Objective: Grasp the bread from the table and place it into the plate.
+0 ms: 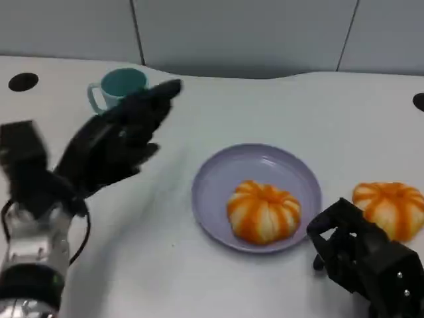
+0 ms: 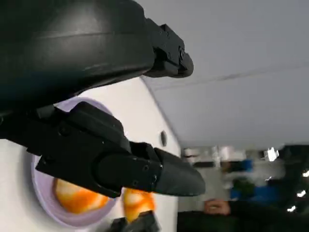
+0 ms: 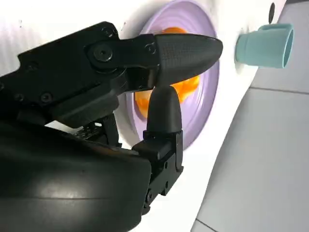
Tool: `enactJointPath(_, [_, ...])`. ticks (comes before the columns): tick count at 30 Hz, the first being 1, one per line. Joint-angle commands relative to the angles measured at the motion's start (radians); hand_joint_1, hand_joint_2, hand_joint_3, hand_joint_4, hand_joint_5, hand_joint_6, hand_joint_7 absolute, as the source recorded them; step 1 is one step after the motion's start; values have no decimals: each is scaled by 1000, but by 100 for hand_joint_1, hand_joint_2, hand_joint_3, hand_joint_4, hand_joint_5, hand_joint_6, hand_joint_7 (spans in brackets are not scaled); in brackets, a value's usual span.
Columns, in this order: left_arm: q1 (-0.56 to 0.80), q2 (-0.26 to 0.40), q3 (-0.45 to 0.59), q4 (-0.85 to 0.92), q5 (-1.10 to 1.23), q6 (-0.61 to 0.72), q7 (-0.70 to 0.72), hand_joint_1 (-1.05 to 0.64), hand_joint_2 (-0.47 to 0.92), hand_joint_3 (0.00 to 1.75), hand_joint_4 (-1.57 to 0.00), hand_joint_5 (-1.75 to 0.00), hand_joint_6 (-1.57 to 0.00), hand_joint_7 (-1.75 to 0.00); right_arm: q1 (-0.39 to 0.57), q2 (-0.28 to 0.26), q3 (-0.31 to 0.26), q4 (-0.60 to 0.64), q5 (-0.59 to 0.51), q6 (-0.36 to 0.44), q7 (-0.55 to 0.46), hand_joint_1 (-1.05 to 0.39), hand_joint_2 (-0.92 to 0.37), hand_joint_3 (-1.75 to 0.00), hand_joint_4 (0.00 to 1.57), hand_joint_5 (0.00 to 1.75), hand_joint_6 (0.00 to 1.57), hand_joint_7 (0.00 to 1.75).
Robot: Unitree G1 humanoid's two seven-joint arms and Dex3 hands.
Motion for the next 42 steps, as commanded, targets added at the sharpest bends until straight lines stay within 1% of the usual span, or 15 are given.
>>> enactJointPath(1, [184,11,58,-204,-107,124,11,-75,92,20,-47,-32,-42,-10,4,-24,-27,-10,9,-7,-5,-26,-92,-42,59,175,37,175])
enactJointPath(2, [227,9,70,-246,-127,151,19,-73,92,19,-45,-45,-46,-8,4,-23,-34,-4,17,-17,-1,-26,-92,-42,59,175,37,175])
enactJointPath(3, [266,7,77,-280,-140,169,28,-70,92,18,-40,-73,-53,-7,2,-23,-40,5,26,-29,5,-26,-92,-41,61,175,37,175])
enactJointPath(4, [295,4,81,-308,-147,184,37,-68,92,17,-38,-87,-57,-7,0,-24,-45,13,34,-40,10,-27,-92,-41,61,175,37,175])
enactJointPath(7, [383,-5,85,-395,-147,238,94,-64,92,15,-36,-113,-64,-11,-4,-31,-54,27,44,-58,19,-27,-92,-42,63,175,38,175])
enactJointPath(8, [405,-8,83,-418,-145,254,111,-62,92,13,-32,-130,-67,-16,-4,-31,-57,26,44,-57,19,-28,-92,-42,64,175,38,175])
enactJointPath(9, [425,-10,81,-433,-140,266,127,-61,92,12,-29,-137,-67,-20,-5,-32,-60,28,44,-57,18,-29,-92,-42,64,175,38,175])
enactJointPath(10, [446,-14,80,-447,-134,283,153,-60,92,12,-25,-144,-59,-39,-8,-34,-63,34,42,-62,18,-29,-92,-41,64,175,38,175])
enactJointPath(12, [478,-21,77,-472,-123,313,198,-55,92,9,-21,-161,-42,-92,-19,-44,-68,71,35,-103,19,-29,-92,-41,63,175,38,174])
enactJointPath(14, [496,-21,73,-492,-121,333,218,-52,92,9,-20,-168,-35,-112,-23,-44,-70,87,34,-120,15,-30,-92,-40,63,175,38,174])
enactJointPath(18, [522,-1,70,-501,-119,403,237,-43,92,14,-27,-174,-31,-137,-23,-40,-71,95,36,-132,9,-32,-92,-39,63,175,38,173])
enactJointPath(25, [521,31,69,-480,-105,565,291,-35,92,14,-44,-175,-39,-155,-20,-35,-68,75,35,-107,3,-30,-92,-40,63,175,37,170])
enactJointPath(28, [507,41,59,-448,-73,593,311,-29,92,8,-51,-175,-38,-170,-24,-32,-67,84,34,-119,-2,-29,-92,-41,64,175,38,170])
enactJointPath(33, [488,41,51,-420,-41,590,334,-29,92,5,-58,-175,-41,-175,-24,-32,-63,75,24,-105,-10,-28,-92,-41,63,175,38,168])
enactJointPath(42, [474,35,60,-391,-51,567,322,-28,92,5,-59,-175,-44,-175,-25,-33,-64,61,31,-64,-2,-29,-92,-40,59,175,37,168])
